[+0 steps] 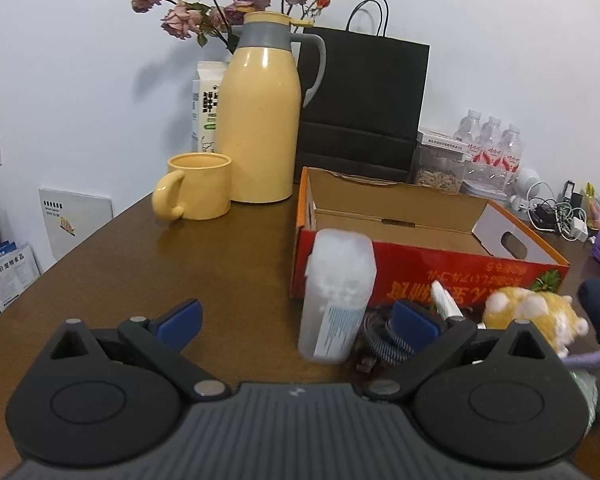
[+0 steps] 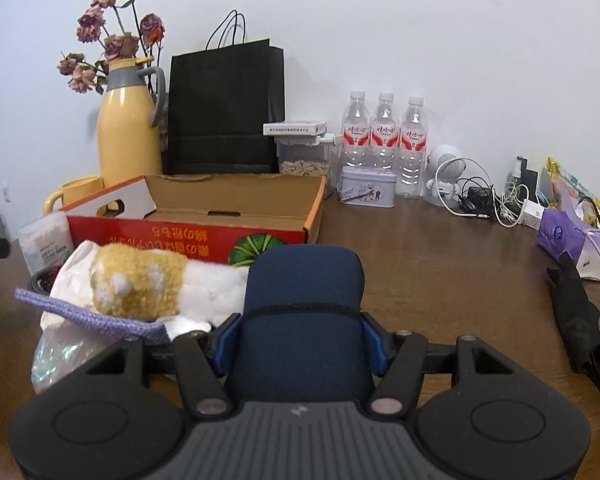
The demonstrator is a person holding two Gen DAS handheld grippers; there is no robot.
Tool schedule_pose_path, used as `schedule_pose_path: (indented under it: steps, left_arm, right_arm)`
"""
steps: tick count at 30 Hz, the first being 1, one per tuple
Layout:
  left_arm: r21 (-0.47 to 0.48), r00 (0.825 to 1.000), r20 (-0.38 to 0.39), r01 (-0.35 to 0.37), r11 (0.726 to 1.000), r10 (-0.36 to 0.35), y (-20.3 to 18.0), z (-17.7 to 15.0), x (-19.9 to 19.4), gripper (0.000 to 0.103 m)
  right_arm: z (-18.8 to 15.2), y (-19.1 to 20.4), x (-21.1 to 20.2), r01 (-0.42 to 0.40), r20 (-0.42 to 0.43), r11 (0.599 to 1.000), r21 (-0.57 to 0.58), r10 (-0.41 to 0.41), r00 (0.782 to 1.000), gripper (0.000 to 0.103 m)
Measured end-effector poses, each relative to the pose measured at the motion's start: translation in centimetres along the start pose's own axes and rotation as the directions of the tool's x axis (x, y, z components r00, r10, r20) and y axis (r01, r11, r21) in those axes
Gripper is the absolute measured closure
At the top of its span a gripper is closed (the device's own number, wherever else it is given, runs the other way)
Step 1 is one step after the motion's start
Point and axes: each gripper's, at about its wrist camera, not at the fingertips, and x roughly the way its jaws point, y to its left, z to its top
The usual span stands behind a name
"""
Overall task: Organize objects
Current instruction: 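Grasp the navy blue zip case with the right gripper while the left gripper grasps the clear plastic container, then carry the case and container into the cardboard box and open both grippers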
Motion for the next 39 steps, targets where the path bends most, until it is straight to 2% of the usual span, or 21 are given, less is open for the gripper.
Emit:
schedule_pose_path:
  steps: [8, 13, 16, 18, 19, 20, 24, 31, 39]
  left_arm:
    - [0.014, 1.0, -0.006, -0.019, 1.0, 0.02, -1.8, 0.9, 4.1, 0.0]
    - [0.005, 1.0, -0.012, -0.023, 1.0, 0.023, -2.1, 1.0, 5.2, 0.001]
    - [0.003, 1.0, -0.025, 0.009, 1.0, -0.009, -2.2, 0.8, 5.6, 0.016]
    - [0.002, 0.998, -0.037, 0.045, 0.999, -0.045, -2.1, 0.6, 6.0, 0.034]
    - [-0.003, 0.997, -0.053, 0.052, 0.999, -0.053, -2.1, 0.5, 6.3, 0.056]
    - [-0.005, 0.998, -0.057, 0.032, 0.999, -0.033, -2.0, 0.5, 6.4, 0.061]
    - [-0.034, 0.999, -0.032, 0.039, 0.999, -0.04, -1.3, 0.4, 6.0, 0.061]
    - [-0.023, 0.996, 0.078, 0.043, 0.999, -0.041, -1.3, 1.2, 2.6, 0.062]
    - [-0.011, 0.976, 0.194, 0.098, 0.995, -0.094, -2.8, 5.2, 0.6, 0.061]
  right_arm:
    - [0.2, -0.7, -0.3, 0.0, 0.013, 1.0, -0.004, 0.0, 1.0, 0.043]
    - [0.7, -1.2, -0.6, 0.009, 0.015, 1.0, -0.017, -0.009, 1.0, 0.043]
    - [1.0, -1.3, -0.5, 0.006, 0.015, 1.0, -0.024, -0.006, 1.0, 0.043]
    - [1.2, -1.2, -0.4, 0.001, 0.014, 1.0, -0.029, 0.0, 1.0, 0.043]
    - [1.3, -1.1, -0.3, -0.003, 0.015, 1.0, -0.031, 0.004, 1.0, 0.043]
    - [1.4, -1.0, -0.2, -0.008, 0.015, 0.999, -0.032, 0.009, 1.0, 0.043]
    - [1.7, -0.3, 0.1, -0.031, 0.025, 0.999, -0.038, 0.032, 0.999, 0.043]
    - [3.0, 1.1, 0.3, -0.06, 0.054, 0.997, -0.05, 0.062, 0.997, 0.043]
    - [6.5, 3.5, 1.7, -0.095, 0.109, 0.993, -0.066, 0.101, 0.989, 0.043]
